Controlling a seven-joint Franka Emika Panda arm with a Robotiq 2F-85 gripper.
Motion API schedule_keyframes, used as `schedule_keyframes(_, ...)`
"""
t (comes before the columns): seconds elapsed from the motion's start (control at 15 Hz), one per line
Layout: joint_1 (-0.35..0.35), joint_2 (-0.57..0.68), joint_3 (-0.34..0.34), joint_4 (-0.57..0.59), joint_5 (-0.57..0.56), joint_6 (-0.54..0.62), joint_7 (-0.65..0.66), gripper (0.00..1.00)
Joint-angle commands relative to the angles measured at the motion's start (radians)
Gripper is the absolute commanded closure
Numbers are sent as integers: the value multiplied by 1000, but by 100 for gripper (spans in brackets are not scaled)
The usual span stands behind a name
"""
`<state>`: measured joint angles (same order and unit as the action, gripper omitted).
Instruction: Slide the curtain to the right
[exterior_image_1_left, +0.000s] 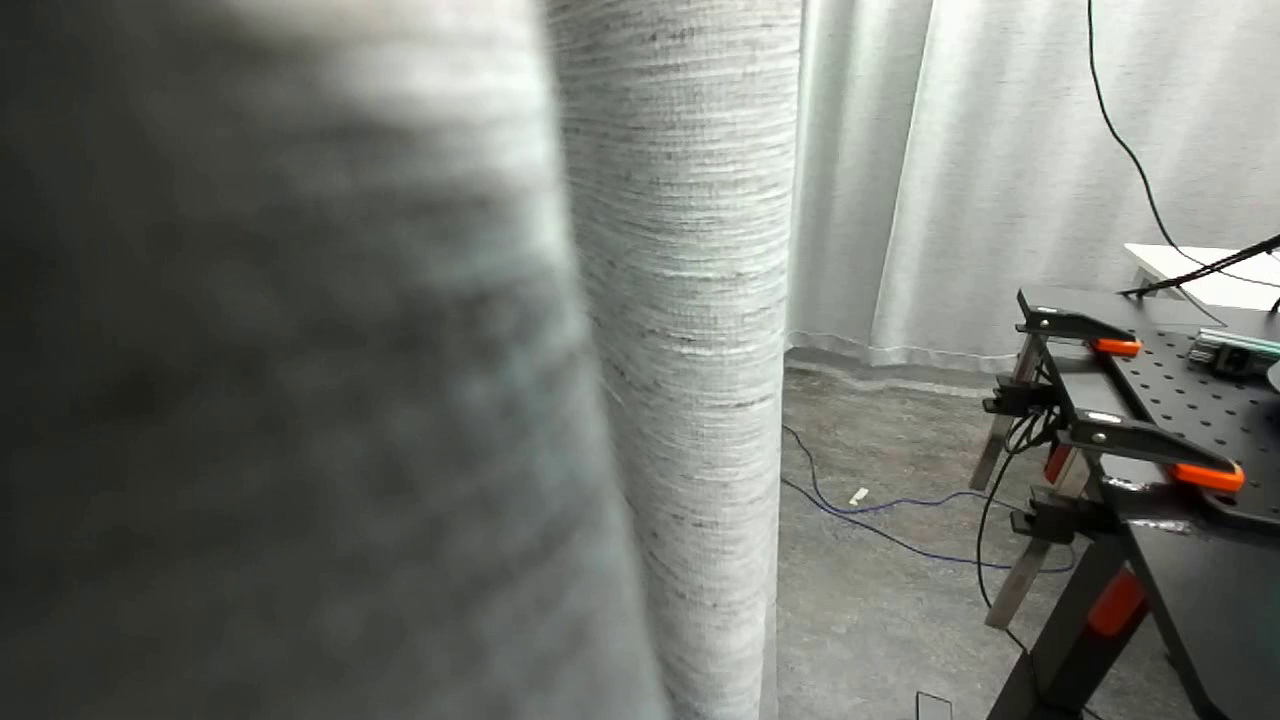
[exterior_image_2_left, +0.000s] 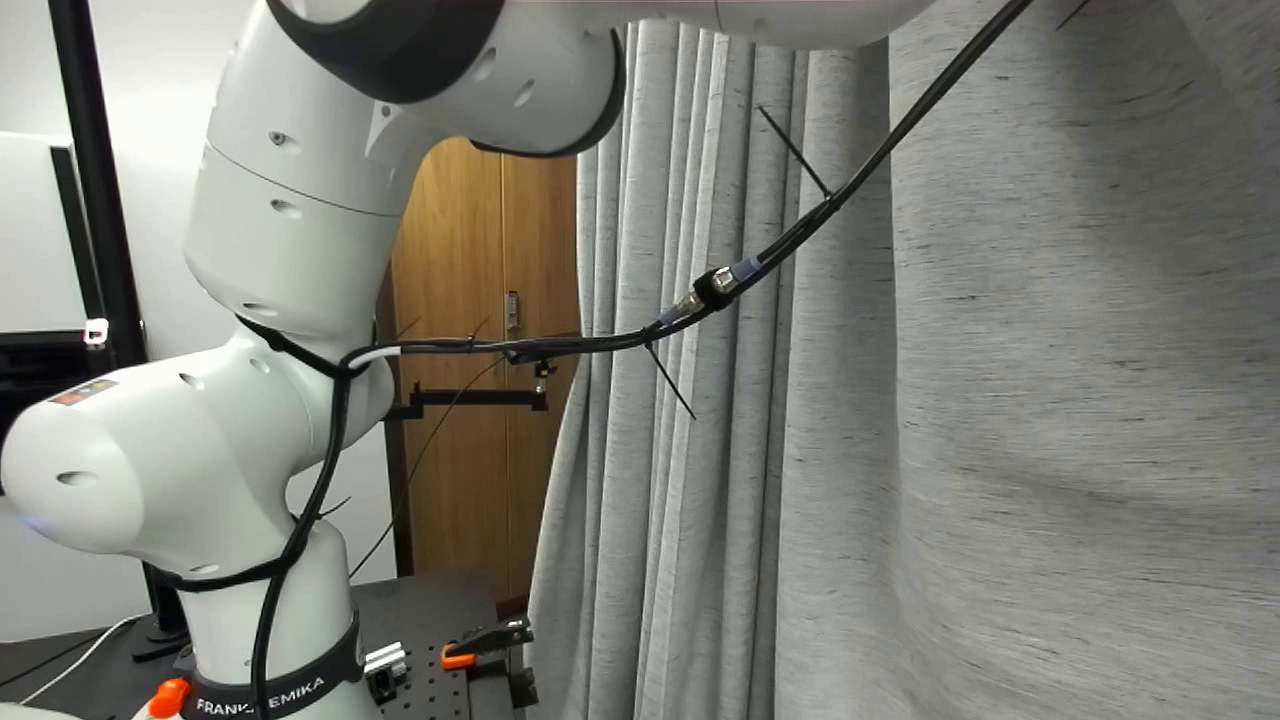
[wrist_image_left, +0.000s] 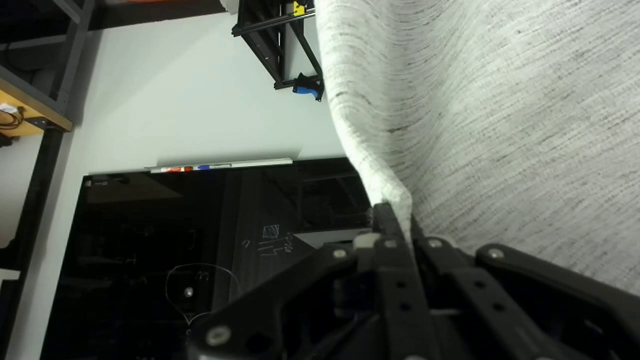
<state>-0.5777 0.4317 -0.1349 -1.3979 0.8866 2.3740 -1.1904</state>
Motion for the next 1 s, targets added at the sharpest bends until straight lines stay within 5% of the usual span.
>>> schedule_keyframes(0.0,-8,49,-10,81,14,14,43,100)
schedule_keyframes(0.93,-246,321,18,662,-2,132,522,100)
